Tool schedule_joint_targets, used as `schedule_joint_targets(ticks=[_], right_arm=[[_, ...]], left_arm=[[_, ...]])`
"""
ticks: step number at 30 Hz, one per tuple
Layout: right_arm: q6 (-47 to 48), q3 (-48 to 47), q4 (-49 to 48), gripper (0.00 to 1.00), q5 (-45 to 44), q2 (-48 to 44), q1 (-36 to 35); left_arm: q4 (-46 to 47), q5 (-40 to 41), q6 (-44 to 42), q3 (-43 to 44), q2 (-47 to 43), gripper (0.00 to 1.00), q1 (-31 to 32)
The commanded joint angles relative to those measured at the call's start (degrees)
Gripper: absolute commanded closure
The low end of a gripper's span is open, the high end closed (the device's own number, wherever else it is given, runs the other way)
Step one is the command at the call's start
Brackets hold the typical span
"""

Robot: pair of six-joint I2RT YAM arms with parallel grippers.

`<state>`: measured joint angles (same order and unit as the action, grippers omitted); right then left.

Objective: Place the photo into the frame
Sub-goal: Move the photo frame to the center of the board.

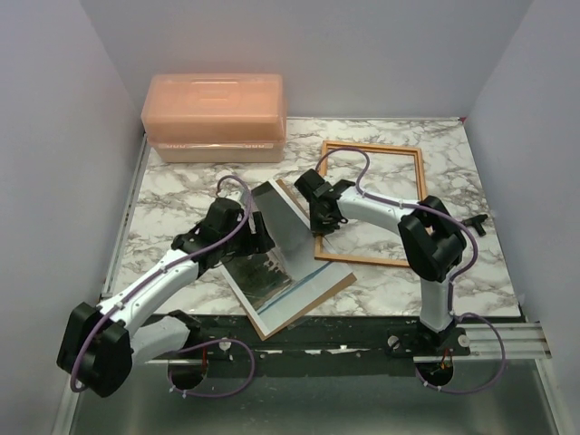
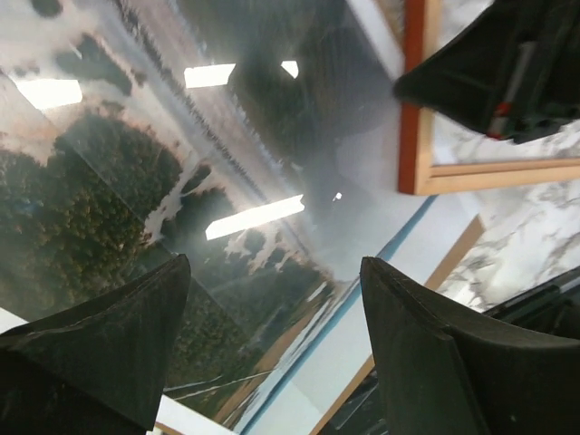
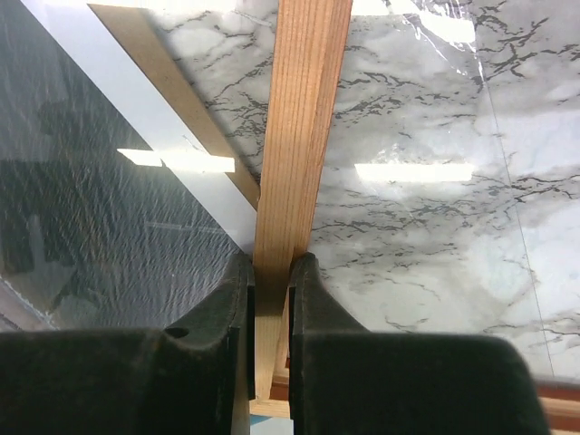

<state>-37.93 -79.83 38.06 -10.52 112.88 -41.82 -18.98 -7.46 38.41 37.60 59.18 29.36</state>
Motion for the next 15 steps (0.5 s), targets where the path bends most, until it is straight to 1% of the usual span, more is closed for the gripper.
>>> schedule_joint_targets(ticks=[1,3,7,10,15], right_arm=[[0.21,0.64,-0.54,0.96,-2.83,0.79,-0.66],[0.22,0.28,0.00,0.99,-2.87,-0.62,-0.70],[0.36,-0.93,1.74,1.00,-3.84,-3.02,-0.72],[0.75,-1.46,2.63,1.00,-4.36,-4.36,-0.72],[1.84,-1.96,4.70,1.00,-6.91,-4.43,-0.60]], left_arm=[[-0.34,2.09,-0.62,-0.82,4.60,0.24,2.33],[-0.47,2.37,-0.49,0.34,6.98,0.25,3.64],[0.33,1.25,0.11,1.68,11.72,0.27,5.39],[1.64,-0.39,0.67,1.83,15.96,0.30,5.53],[-0.35,0.60,-0.04,2.85,22.41,0.30,5.61]])
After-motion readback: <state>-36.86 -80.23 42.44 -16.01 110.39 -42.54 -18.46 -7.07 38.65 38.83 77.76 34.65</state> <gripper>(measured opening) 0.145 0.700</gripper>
